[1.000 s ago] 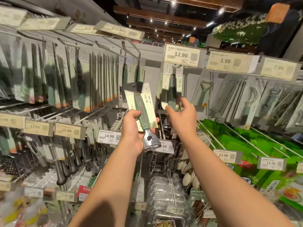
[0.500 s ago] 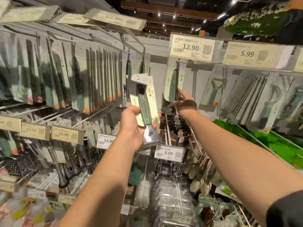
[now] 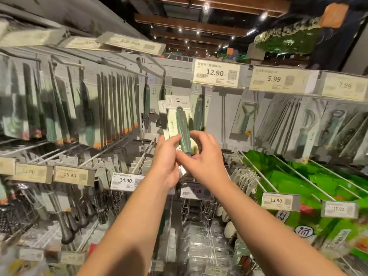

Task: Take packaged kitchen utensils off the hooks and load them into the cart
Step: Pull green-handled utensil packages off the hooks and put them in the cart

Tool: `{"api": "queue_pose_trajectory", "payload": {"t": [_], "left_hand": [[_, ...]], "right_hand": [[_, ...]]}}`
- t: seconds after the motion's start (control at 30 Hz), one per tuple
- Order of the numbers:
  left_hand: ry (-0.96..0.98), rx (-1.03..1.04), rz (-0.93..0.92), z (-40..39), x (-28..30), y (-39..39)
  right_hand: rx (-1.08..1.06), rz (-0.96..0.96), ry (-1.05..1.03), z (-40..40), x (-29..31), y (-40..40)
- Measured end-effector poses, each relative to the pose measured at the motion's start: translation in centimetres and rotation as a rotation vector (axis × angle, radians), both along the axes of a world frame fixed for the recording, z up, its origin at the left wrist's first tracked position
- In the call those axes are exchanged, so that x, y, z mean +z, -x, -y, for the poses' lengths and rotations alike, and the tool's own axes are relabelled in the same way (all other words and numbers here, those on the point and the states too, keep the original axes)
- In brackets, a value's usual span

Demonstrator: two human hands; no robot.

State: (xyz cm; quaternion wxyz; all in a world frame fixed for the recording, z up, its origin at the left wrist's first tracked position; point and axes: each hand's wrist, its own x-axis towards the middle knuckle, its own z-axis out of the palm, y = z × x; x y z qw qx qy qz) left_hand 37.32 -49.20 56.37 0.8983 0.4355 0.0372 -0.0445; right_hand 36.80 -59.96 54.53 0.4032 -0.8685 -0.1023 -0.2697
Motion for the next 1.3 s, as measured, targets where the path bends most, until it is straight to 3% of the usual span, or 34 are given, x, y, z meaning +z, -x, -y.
{"api": "queue_pose_trajectory", "payload": {"t": [0.23,0.7,0.9,1.3], "left_hand": [[-0.11,0.041,0.165,-0.8,-0.6,1.5],[-0.165,0.013,0.155,-4.0,0.2,2.5],[-0.169,0.02,0.158,-4.7,0.0,2.2],[-0.163,0.007,0.149,-4.3,0.2,1.1]], "right_hand": [[0.065,-0.065,-0.244,-0.7,0.3,1.8],[-0.247,0.209,-0.02,1.7,-2.7,4.7],[-0.278,0.325,-0.116,1.4,-2.8,4.8],[-0.307,0.282,-0.219,0.7,-1.7,3.0]]}}
